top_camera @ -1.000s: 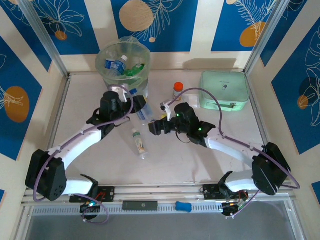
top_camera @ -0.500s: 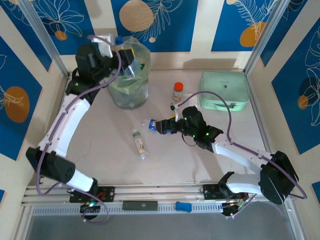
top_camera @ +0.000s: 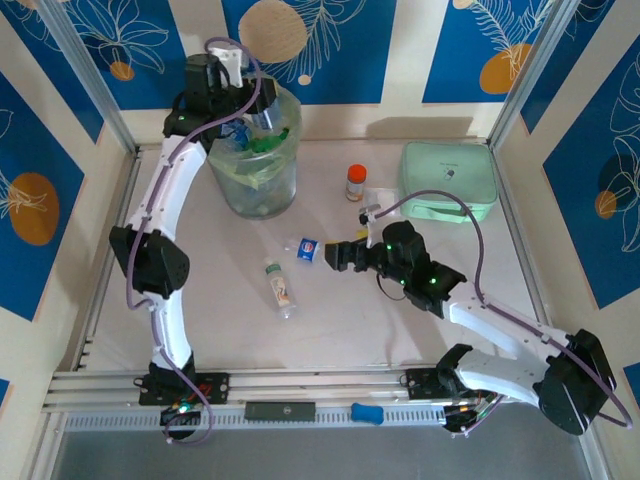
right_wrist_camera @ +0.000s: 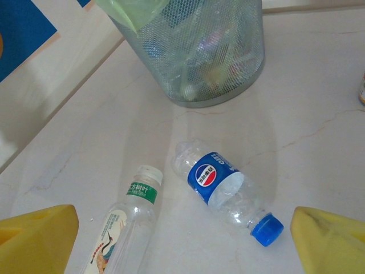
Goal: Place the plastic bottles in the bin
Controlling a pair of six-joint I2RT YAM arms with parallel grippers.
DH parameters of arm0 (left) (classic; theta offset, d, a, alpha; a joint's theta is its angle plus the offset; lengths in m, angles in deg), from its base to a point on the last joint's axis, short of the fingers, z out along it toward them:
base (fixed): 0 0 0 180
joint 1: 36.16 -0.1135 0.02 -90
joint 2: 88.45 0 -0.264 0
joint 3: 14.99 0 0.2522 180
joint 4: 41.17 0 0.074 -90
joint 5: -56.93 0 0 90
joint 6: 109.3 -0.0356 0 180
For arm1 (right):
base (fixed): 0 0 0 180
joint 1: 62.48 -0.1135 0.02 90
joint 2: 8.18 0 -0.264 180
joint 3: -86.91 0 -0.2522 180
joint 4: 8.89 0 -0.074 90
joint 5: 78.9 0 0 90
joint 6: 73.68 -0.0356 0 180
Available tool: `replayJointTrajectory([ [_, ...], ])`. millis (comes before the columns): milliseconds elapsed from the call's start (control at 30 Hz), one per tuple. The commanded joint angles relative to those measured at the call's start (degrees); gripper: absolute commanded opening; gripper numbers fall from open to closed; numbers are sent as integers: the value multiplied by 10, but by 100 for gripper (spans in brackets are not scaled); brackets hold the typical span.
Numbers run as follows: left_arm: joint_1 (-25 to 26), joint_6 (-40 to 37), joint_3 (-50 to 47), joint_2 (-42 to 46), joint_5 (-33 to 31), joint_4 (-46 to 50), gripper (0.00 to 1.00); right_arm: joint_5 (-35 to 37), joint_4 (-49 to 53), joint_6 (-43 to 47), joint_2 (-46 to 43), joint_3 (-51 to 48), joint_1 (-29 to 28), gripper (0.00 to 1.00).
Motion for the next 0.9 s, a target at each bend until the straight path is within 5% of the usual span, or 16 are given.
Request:
replayJointTrajectory([
  [0, -5, 20, 27, -15, 26, 26, 47, 19, 13, -12, -22, -15, 5, 96],
  [300, -5, 26, 27, -34, 38, 60, 54, 17, 8, -22, -29, -26, 13, 97],
  [533, -6, 22, 26, -16, 22, 76, 100, 15, 11, -23, -27, -23, 14, 97],
  [867, -11, 5, -126, 129, -50, -3, 99, 17, 18, -12, -6, -10, 21, 97],
])
